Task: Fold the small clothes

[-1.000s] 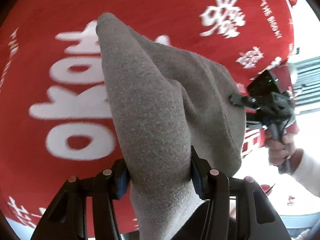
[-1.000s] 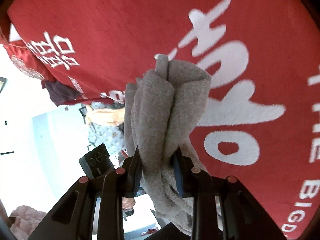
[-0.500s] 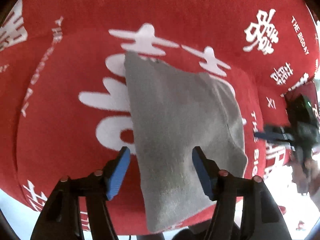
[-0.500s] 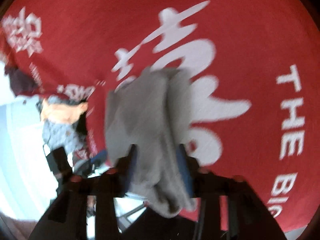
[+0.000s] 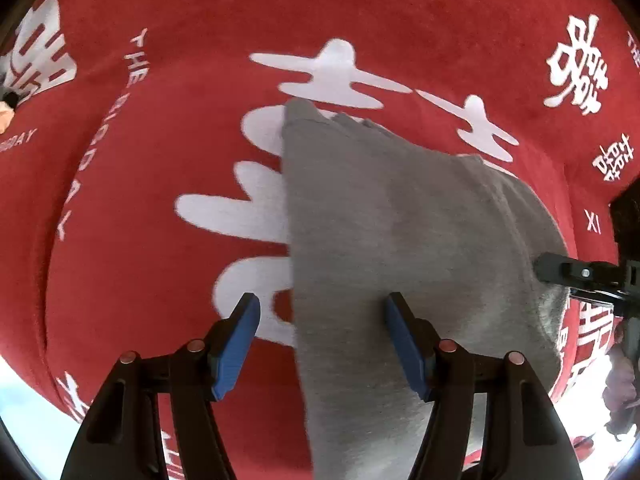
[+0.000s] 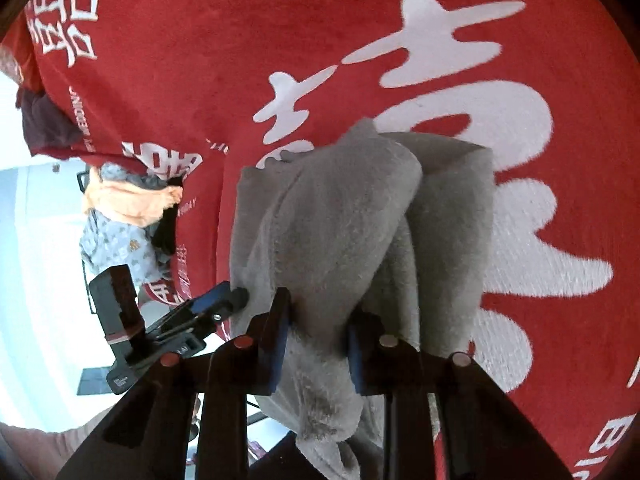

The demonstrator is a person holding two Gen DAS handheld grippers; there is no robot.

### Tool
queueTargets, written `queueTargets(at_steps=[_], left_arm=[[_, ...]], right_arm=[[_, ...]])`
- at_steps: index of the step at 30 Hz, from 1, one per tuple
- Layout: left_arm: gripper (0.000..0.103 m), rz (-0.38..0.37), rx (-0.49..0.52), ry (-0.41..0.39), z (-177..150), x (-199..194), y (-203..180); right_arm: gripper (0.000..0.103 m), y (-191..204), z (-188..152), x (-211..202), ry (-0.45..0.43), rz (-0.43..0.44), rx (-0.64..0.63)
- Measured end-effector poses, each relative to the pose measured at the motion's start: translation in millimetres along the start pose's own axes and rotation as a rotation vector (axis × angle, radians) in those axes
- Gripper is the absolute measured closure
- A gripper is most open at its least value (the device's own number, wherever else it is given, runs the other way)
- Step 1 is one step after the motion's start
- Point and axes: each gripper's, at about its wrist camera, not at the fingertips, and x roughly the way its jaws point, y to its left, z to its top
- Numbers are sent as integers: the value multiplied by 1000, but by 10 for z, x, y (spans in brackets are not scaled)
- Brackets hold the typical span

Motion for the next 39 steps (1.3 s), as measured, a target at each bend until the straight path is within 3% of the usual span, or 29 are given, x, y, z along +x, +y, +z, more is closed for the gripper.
queueTargets(at_steps=[3, 5, 7, 10, 12, 14, 17, 22, 25, 28, 30, 32, 35, 36, 37, 38, 39], left_arm=[[37, 17, 41, -4, -7, 4, -118], [37, 19, 54, -5, 8, -14, -174], [37, 5, 69, -8, 20, -62, -260], [37, 14, 117, -23, 6, -60, -439], [24, 27, 117, -24, 4, 30, -531], [21, 14, 97, -15, 10, 112, -564], [20, 13, 79, -15, 22, 91, -563], [20, 27, 49, -27, -68, -139, -395], [20, 49, 76, -43, -164, -305, -317], [20, 90, 130, -33, -291, -349, -280], [20, 108, 150, -3, -381, -265, -258], [20, 102, 145, 12, -450, -176, -230], [20, 80, 106, 18, -480, -127, -189], [16, 72, 97, 24, -474, -122, -174], [16, 72, 93, 29, -479, -121, -169], [16, 70, 91, 36, -475, -118, -163], [16, 64, 94, 45, -475, -118, -160]], right_arm=[[72, -152, 33, 70, 30, 39, 81], [91, -141, 47, 16, 18, 69, 83], [93, 21, 36, -146, -23, 72, 11], [93, 224, -5, -300, -44, -43, -129], [93, 68, -14, -191, -3, -194, -151], [93, -189, -9, -56, 32, -243, -114], [93, -389, -7, -122, 0, -146, -8], [72, -421, -144, -307, -11, -199, 44], [72, -205, -296, -502, -25, -203, -5], [75, 193, -478, -628, -37, -106, -105], [76, 450, -577, -528, -9, -75, -157], [76, 592, -662, -289, 33, -101, -193], [76, 510, -754, 185, 120, -244, -211], [79, 383, -785, 331, 146, -300, -197], [88, 274, -814, 386, 154, -316, -176], [94, 202, -847, 388, 147, -302, -153], [95, 142, -868, 360, 125, -270, -120]])
